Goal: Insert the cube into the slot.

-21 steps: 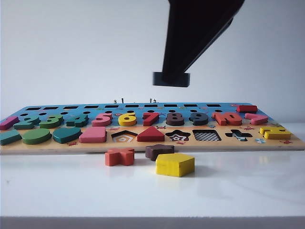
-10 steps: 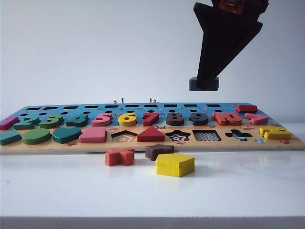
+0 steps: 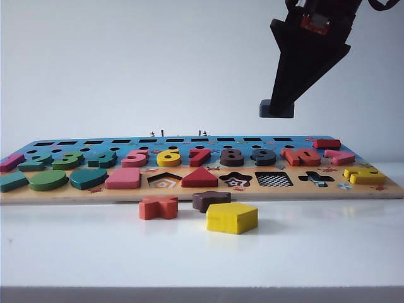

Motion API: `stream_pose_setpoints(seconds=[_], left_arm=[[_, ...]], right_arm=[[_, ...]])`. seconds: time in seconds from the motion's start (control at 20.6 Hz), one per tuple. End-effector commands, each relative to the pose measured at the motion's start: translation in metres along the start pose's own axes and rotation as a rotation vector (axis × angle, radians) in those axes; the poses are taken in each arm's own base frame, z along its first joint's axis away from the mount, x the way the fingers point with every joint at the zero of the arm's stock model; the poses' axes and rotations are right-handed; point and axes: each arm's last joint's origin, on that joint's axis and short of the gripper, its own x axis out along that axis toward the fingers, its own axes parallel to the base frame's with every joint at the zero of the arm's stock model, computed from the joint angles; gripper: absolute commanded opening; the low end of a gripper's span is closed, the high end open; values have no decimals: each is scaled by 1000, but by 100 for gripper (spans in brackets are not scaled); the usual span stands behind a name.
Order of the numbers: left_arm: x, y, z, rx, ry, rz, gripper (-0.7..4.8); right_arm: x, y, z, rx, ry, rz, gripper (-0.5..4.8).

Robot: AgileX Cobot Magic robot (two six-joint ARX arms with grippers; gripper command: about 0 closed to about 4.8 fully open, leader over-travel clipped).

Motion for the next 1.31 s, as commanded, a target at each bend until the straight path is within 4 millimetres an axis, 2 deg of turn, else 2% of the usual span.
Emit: stream_pose_setpoints(seconds=[0.05, 0.73, 1.31], left_arm=[[-1, -1, 2, 17, -19, -7, 17], [-1, -1, 2, 17, -19, -7, 17], [-1, -1, 2, 17, -19, -7, 17]], right_arm=[[2, -3, 1, -73, -5, -9, 120], [34, 3, 2, -145, 62, 95, 111], [45, 5, 2, -148, 91, 121, 111]])
